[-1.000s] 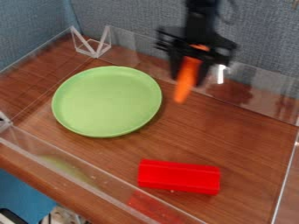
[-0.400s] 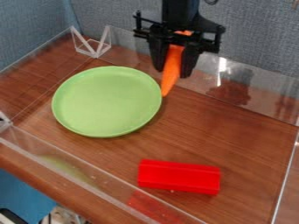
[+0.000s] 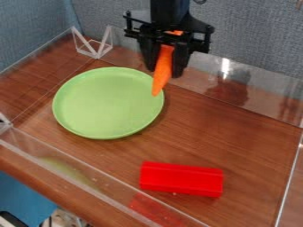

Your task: Put the carrot on the left side

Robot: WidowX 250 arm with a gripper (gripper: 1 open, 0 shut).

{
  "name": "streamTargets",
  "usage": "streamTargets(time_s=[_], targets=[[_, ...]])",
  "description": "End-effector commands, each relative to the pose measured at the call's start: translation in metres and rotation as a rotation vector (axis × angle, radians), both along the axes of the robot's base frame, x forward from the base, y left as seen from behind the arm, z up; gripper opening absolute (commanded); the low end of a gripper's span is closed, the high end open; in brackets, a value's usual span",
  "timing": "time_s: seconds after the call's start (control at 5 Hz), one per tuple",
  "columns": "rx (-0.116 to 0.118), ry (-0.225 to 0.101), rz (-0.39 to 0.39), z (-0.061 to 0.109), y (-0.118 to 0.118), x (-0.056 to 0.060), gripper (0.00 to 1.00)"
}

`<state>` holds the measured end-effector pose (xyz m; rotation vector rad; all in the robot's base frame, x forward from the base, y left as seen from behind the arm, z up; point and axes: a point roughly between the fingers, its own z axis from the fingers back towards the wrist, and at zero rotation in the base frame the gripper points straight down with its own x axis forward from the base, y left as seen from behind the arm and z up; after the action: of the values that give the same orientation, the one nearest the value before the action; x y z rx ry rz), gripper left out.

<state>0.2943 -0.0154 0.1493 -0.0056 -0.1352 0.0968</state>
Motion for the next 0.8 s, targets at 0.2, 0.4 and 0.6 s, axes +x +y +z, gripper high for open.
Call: streamTargets(time_s=[0.2,0.4,0.6], targets=[[-0.004,-0.037,-0.025,0.0017,0.006,0.01,0.0],[-0.004,-0.039,-0.041,0.0014,0.0053,0.012,0.0],[-0.005,-0.043,-0.044,0.0025,0.0041,0.0131,0.0]])
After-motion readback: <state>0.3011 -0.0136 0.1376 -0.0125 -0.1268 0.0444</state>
